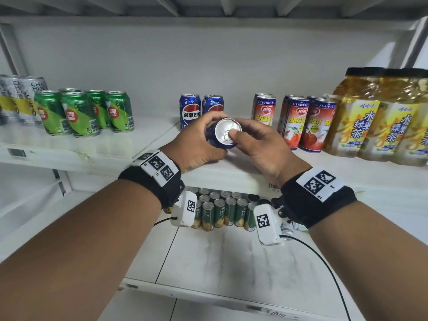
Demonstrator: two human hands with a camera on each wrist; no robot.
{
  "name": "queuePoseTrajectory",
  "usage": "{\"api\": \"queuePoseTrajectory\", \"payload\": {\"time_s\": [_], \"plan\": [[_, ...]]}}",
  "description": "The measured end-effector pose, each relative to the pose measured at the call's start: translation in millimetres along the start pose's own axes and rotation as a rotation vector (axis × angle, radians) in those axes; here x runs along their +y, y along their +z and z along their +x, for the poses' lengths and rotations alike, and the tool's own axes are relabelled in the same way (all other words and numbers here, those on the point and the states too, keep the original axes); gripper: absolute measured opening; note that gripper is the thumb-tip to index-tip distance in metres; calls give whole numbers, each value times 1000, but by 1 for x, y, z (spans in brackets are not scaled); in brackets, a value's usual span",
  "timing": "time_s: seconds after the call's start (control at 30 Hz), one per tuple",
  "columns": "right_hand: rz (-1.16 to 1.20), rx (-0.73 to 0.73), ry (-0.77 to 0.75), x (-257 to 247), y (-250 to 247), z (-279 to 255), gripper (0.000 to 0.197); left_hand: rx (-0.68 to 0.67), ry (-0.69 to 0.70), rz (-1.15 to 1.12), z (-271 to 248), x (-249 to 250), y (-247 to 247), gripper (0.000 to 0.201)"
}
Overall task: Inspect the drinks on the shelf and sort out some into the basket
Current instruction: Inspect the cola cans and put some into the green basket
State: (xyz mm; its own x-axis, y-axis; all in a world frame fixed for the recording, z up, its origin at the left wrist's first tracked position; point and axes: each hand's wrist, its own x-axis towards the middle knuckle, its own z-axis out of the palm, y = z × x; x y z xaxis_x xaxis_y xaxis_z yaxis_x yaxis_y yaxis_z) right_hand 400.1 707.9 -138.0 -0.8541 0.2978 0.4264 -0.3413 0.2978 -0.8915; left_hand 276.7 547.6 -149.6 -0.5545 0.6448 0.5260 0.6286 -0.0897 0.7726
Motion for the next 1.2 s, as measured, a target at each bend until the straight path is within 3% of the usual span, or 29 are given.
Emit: {"api": "queuePoseTrajectory", "payload": {"time_s": [0.1, 0.27, 0.47, 0.73, 0.97, 1.1, 1.2], "plan": [[87, 86, 55, 1, -2, 3, 18, 52, -18, 44, 0, 0, -1, 82], [171, 150, 117, 2, 0, 4, 42, 120, -15, -29, -2, 1, 1, 64], [22, 23, -7, -5, 2, -6, 25, 68, -9, -2, -6, 7, 5, 71], [-38, -42, 0, -5, -2, -6, 36, 5, -75, -58, -2, 4, -2, 73], [36, 46, 14, 1, -3, 0, 28, 76, -111, -45, -3, 2, -2, 84], [96, 44, 33, 0, -4, -2, 39, 98, -139, -159, -6, 7, -3, 67], [45, 11, 22, 1, -2, -2, 29, 137, -146, -245, -6, 11, 0, 55]]}}
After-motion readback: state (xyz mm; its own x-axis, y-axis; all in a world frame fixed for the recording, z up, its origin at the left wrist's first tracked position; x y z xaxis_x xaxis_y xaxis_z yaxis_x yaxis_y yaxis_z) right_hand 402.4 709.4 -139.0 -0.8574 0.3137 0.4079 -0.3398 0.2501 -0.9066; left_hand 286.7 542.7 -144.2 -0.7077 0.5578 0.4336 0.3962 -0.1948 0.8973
